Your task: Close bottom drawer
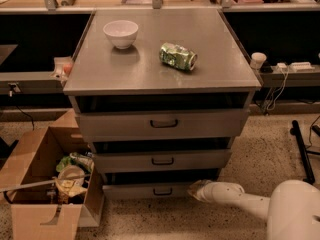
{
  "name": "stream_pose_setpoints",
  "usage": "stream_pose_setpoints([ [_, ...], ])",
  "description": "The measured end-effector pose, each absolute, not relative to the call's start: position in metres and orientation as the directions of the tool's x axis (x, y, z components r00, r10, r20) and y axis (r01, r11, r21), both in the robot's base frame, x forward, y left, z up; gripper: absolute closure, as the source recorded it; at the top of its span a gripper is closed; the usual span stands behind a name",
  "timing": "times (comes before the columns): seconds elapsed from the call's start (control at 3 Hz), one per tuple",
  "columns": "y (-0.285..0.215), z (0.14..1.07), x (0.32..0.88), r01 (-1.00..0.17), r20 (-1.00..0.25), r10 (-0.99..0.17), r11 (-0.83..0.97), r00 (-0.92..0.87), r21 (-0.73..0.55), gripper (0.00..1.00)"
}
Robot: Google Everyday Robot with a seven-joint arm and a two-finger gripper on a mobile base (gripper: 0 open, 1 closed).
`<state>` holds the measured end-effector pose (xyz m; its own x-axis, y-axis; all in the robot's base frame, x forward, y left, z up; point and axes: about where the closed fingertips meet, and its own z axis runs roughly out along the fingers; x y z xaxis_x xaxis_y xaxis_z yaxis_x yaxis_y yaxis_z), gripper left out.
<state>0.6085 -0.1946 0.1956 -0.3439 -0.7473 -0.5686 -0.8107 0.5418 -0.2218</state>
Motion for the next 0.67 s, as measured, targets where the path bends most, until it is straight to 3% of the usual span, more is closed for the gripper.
stream_pose_setpoints([
  [0.33, -0.1946, 0.1956, 0.6085, -0.811, -0.569, -0.747, 0.542, -0.344, -0.222, 0.04],
  [0.67, -0.1946, 0.1955, 0.6085, -0.811, -0.569, -0.747, 0.542, -0.344, -0.222, 0.0],
])
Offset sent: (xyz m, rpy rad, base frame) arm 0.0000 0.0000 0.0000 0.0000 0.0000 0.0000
